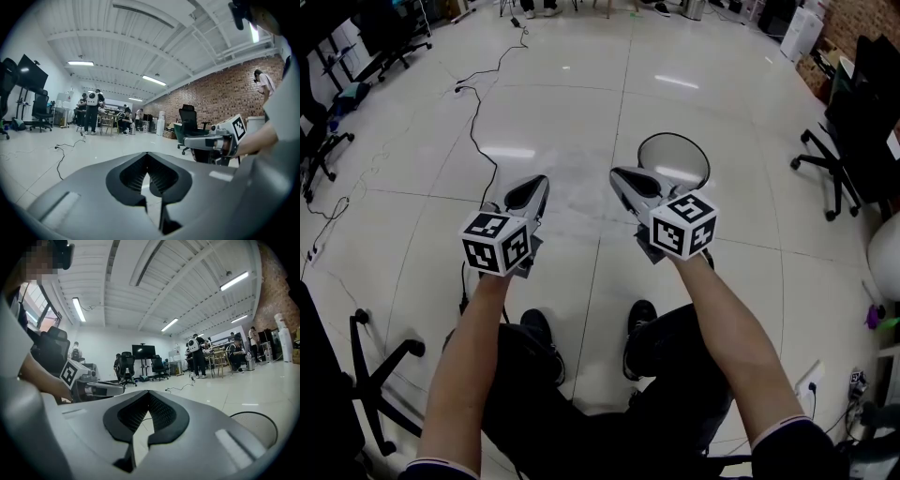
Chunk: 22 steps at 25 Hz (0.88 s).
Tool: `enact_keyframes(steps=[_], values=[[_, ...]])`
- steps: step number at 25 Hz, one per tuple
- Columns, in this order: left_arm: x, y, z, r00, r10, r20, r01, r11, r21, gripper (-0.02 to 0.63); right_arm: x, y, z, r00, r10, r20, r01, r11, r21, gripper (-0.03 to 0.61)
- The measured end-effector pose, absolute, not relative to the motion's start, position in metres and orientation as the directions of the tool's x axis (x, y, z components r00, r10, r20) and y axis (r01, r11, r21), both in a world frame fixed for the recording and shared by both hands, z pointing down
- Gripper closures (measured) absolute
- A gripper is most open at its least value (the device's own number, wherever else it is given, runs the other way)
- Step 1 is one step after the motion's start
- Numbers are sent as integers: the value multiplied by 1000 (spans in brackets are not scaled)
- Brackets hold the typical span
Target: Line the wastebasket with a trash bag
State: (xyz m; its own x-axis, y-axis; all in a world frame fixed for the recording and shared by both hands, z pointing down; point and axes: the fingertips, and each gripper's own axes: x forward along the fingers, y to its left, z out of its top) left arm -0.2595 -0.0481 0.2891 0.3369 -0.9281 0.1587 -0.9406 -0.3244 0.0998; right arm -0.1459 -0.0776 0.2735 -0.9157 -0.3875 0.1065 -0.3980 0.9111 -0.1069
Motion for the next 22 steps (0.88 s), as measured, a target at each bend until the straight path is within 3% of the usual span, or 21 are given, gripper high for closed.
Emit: enact_keyframes(steps=[17, 22], values=[[-282, -83, 311, 324, -925, 199, -946, -313, 83, 603, -173, -114, 287, -928, -355, 114, -365, 928, -74, 577], [-303, -87, 323, 280, -930, 239, -960, -271, 71, 603, -186, -124, 295, -923, -348, 166, -362, 930, -65, 577]])
